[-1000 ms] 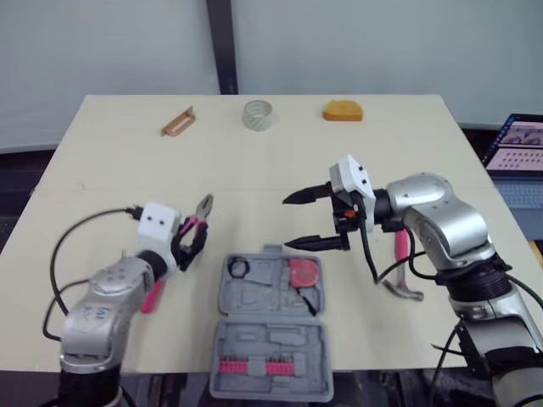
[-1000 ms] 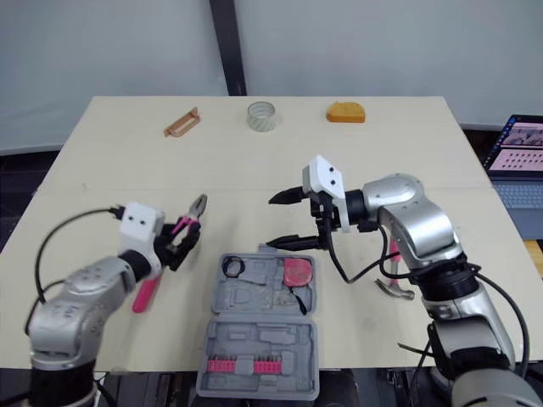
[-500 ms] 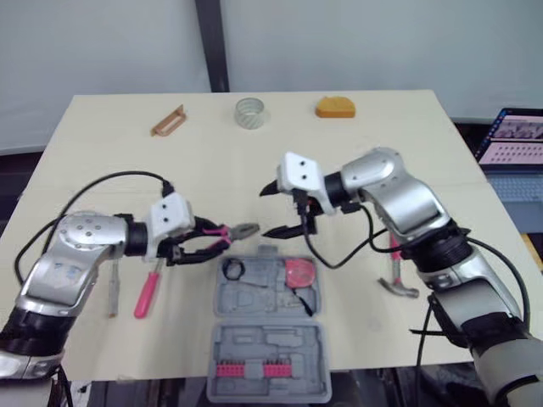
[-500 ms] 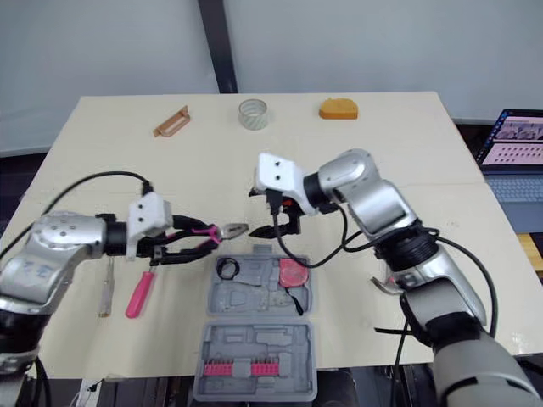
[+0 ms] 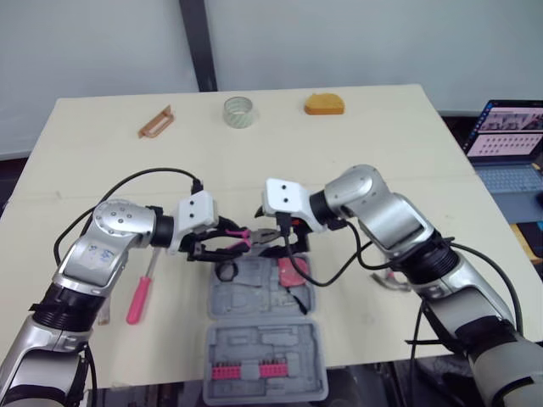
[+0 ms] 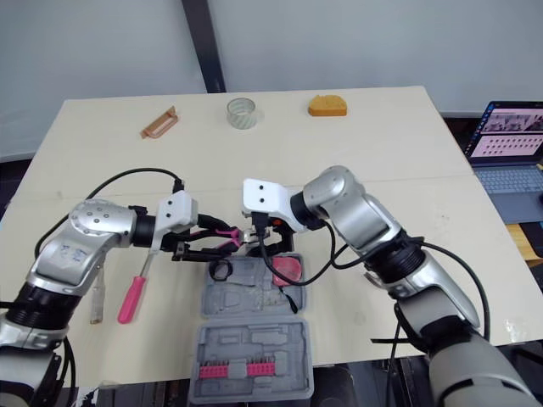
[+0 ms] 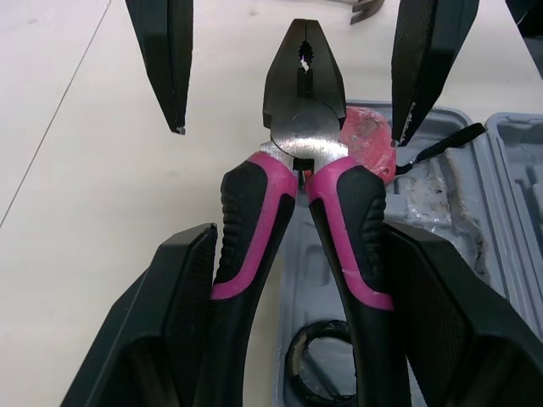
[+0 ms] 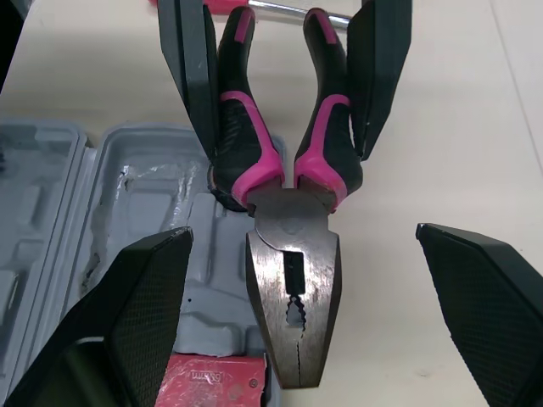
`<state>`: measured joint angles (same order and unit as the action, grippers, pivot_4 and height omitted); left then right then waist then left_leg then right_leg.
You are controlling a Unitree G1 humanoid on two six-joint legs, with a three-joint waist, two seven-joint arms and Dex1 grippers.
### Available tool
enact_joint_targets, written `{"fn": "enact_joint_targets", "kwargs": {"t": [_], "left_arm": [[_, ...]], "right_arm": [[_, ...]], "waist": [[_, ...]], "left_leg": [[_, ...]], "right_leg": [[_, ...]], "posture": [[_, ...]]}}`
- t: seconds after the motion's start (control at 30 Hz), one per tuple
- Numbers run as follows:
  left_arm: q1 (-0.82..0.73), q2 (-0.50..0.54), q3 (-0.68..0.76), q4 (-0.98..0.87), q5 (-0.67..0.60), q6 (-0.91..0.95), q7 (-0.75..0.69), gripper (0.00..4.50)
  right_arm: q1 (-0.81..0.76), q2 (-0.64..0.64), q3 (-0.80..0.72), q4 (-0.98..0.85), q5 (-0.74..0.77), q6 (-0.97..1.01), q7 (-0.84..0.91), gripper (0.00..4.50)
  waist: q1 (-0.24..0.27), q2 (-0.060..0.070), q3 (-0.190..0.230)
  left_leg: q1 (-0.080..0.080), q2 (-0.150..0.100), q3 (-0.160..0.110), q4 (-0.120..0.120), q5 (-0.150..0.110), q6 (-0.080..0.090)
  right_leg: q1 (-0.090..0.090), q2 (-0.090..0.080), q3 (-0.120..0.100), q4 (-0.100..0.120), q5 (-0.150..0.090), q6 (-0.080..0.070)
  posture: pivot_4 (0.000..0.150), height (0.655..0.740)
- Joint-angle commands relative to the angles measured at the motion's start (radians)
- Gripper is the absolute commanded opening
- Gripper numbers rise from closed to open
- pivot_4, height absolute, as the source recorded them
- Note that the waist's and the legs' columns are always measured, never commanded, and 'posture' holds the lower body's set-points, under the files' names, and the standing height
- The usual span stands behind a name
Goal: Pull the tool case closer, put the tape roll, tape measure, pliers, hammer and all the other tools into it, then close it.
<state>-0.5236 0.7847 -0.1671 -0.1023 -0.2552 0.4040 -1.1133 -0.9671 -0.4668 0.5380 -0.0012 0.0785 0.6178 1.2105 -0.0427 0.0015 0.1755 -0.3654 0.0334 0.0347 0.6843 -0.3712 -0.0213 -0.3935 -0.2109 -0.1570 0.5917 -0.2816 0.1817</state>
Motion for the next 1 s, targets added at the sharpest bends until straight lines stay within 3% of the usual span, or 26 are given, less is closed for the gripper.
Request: {"fn": "enact_joint_targets", "kwargs": {"t": [0.03, 0.17, 0.2, 0.43, 0.47, 0.57, 1.0], "left_arm": [[-0.007, -0.009, 0.026, -0.035, -0.017, 0.003, 0.003, 2.53], [0.005, -0.012, 0.033, -0.053, -0.024, 0.017, 0.011, 2.53], [0.008, -0.012, 0.034, -0.056, -0.024, 0.019, 0.013, 2.53], [0.024, -0.018, 0.047, -0.067, -0.025, 0.02, 0.036, 2.53], [0.032, -0.014, 0.054, -0.068, -0.022, 0.008, 0.038, 3.55], [0.07, 0.0, 0.112, -0.083, -0.056, -0.024, 0.026, 4.5], [0.534, 0.123, 0.464, -0.155, -0.153, -0.253, -0.119, 4.5]], "right_arm": [[0.001, -0.001, 0.0, -0.04, -0.003, -0.002, 0.01, 3.11], [0.002, 0.008, 0.006, -0.029, -0.009, -0.013, 0.003, 1.07], [0.002, 0.009, 0.005, -0.029, -0.01, -0.014, 0.002, 0.96], [0.008, 0.009, -0.007, -0.016, -0.024, -0.061, -0.008, 0.97], [0.022, 0.004, -0.016, -0.022, -0.025, -0.091, -0.012, 0.97], [0.081, -0.008, -0.056, -0.07, -0.002, -0.169, -0.011, 0.97], [0.328, -0.103, -0.09, -0.32, -0.017, -0.139, -0.081, 0.97]], "waist": [[0.0, 0.0, 0.0], [0.0, 0.0, 0.0], [0.0, 0.0, 0.0], [0.0, 0.0, 0.0], [0.0, 0.0, 0.0], [-0.001, 0.0, 0.0], [-0.005, 0.0, 0.0]], "left_leg": [[0.0, 0.0, 0.0, 0.0, 0.0, 0.0], [0.0, 0.0, 0.0, 0.0, 0.0, 0.0], [0.0, 0.0, 0.0, 0.0, 0.0, 0.0], [0.0, 0.0, 0.0, 0.0, 0.0, 0.0], [0.0, 0.0, 0.0, 0.0, 0.0, 0.0], [0.0, 0.0, 0.0, 0.0, 0.0, 0.0], [0.0, 0.0, 0.0, 0.0, 0.0, 0.0]], "right_leg": [[0.0, 0.0, 0.0, 0.0, 0.0, 0.0], [0.0, 0.0, 0.0, 0.0, 0.0, 0.0], [0.0, 0.0, 0.0, 0.0, 0.0, 0.0], [0.0, 0.0, 0.0, 0.0, 0.0, 0.0], [0.0, 0.0, 0.0, 0.0, 0.0, 0.0], [0.0, 0.0, 0.0, 0.0, 0.0, 0.0], [0.0, 0.0, 0.0, 0.0, 0.0, 0.0]], "posture": [[0.15, 0.74], [0.15, 0.74], [0.15, 0.74], [0.15, 0.74], [0.15, 0.74], [0.15, 0.74], [0.15, 0.74]]}}
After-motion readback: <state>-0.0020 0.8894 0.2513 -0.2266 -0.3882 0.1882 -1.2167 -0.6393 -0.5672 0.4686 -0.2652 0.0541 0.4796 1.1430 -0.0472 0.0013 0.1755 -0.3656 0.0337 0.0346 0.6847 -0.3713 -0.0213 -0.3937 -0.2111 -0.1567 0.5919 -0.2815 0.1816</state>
